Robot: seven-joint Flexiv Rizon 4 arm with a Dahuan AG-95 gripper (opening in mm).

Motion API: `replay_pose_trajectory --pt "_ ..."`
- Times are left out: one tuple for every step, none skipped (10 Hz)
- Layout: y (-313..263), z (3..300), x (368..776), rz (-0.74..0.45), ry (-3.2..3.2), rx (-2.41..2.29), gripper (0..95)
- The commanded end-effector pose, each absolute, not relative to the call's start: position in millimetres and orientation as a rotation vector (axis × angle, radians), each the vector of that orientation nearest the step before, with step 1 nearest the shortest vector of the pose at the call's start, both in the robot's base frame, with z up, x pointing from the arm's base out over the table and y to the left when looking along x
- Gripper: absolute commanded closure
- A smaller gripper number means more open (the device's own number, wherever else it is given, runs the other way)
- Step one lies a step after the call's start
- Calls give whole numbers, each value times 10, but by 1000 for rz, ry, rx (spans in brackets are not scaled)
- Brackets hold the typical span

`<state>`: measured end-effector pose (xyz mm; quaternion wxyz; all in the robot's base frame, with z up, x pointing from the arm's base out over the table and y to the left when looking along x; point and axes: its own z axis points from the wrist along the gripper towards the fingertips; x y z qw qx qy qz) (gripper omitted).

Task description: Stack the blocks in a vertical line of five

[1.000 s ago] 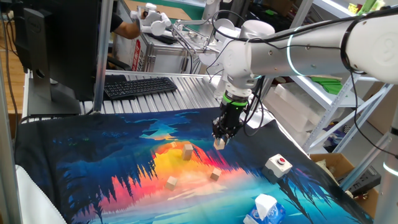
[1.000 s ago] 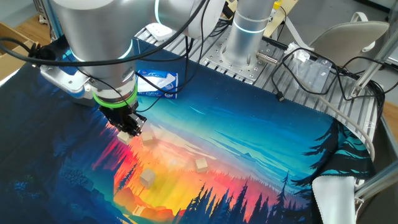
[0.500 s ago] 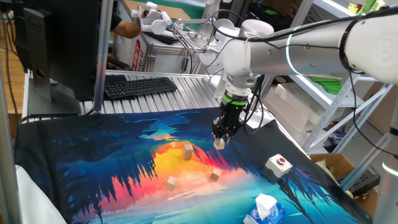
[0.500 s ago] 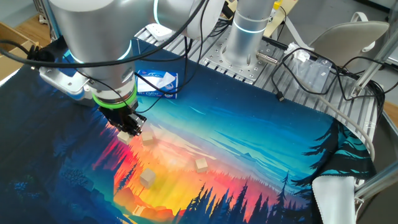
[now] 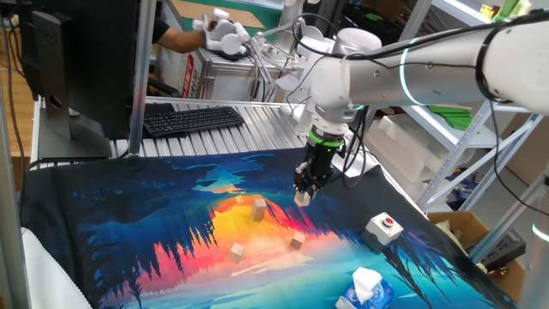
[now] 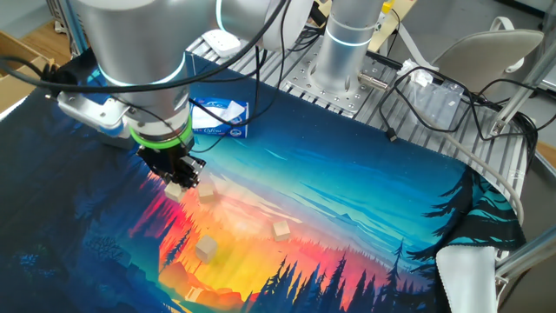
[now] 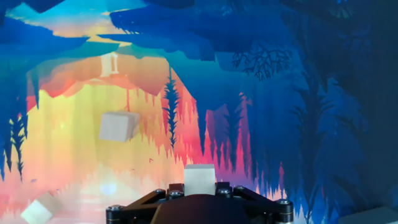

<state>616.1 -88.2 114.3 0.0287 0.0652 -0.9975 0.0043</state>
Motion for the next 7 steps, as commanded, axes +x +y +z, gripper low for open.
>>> replay_pose_trajectory --pt "-880 1142 6161 -4 -3107 289 950" --pt "-880 1142 6161 -5 -3115 318 950" --pt "-880 1142 6161 -3 -3121 343 950" --pt "-880 1142 6161 -15 -3123 373 950" --pt "-880 1142 6161 -27 -3126 381 950" --pt "-880 1142 6161 -36 -3130 382 950" --pt "-880 1142 6161 -36 -3133 382 950"
